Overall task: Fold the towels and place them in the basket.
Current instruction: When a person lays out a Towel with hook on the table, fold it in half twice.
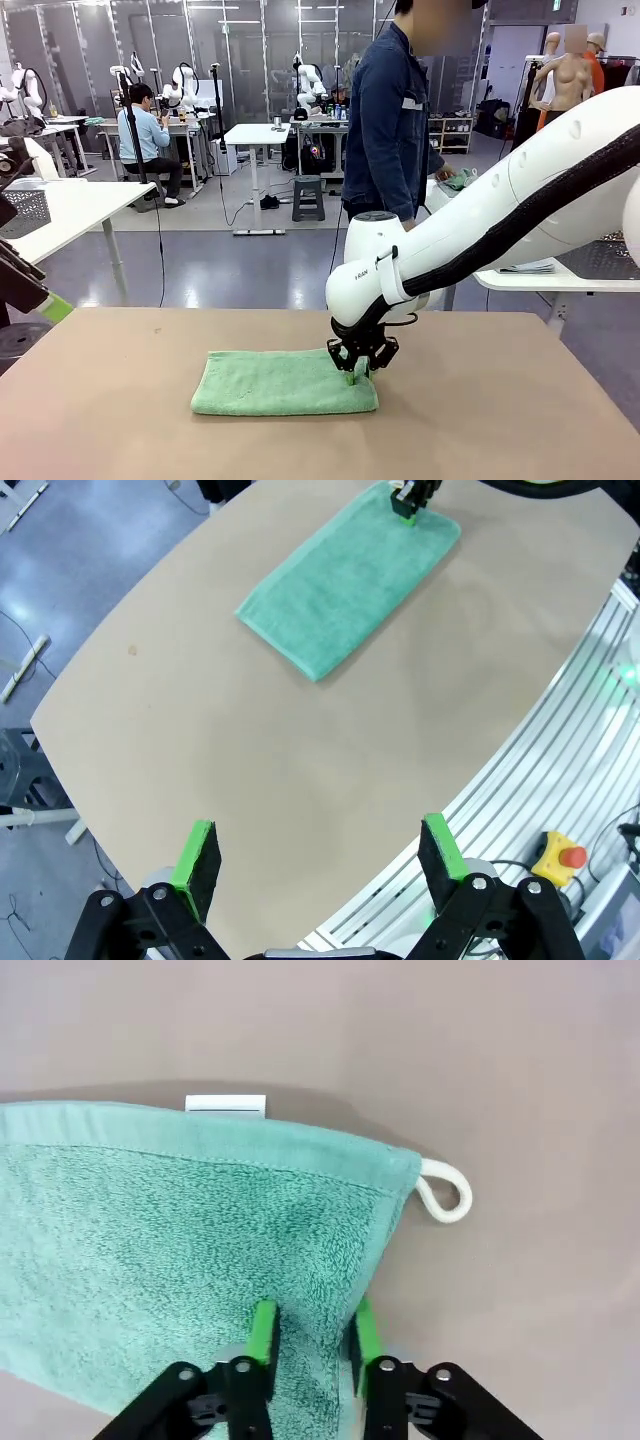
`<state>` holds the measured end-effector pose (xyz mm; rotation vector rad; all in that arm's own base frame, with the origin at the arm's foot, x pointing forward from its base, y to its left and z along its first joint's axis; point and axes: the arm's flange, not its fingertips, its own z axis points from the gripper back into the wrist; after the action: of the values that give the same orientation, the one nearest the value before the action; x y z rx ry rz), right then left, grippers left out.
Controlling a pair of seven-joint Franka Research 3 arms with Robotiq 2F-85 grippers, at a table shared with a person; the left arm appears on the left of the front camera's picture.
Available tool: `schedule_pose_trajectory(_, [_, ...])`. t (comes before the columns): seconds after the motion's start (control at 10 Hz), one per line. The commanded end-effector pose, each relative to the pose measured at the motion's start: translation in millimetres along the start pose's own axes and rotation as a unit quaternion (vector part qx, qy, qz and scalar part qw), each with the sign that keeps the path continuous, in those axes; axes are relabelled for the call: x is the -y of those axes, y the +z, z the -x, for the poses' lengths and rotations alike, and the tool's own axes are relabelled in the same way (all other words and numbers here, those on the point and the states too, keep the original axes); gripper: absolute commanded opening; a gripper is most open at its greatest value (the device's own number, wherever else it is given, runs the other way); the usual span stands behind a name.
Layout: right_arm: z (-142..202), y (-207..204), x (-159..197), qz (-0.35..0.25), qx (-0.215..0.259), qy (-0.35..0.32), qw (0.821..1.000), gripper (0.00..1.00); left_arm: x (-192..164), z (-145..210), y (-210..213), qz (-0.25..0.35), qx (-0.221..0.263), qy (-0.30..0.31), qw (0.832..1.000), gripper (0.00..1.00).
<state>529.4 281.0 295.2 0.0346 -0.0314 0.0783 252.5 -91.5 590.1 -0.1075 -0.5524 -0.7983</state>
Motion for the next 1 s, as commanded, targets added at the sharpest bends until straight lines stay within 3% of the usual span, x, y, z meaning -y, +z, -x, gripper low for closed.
schedule_pose_trajectory(0.0, [0,-11,5,0.011,0.001,-0.022,1.0,0.0,-3,0,-1,-0.007,-0.002,-0.001,1.0,1.0])
schedule_pose_trajectory(0.6, [11,8,11,0.013,0.008,-0.01,1.0,0.0,-3,0,-1,-0.007,-0.002,-0.001,1.0,1.0])
schedule_pose_trajectory(0.7, [15,21,22,0.061,0.007,0.014,0.998,0.0,-3,0,-1,-0.007,-0.002,-0.001,1.0,1.0])
schedule_pose_trajectory(0.9, [27,58,37,0.091,0.036,0.0,0.995,0.0,-3,0,-1,-0.007,-0.002,-0.001,1.0,1.0])
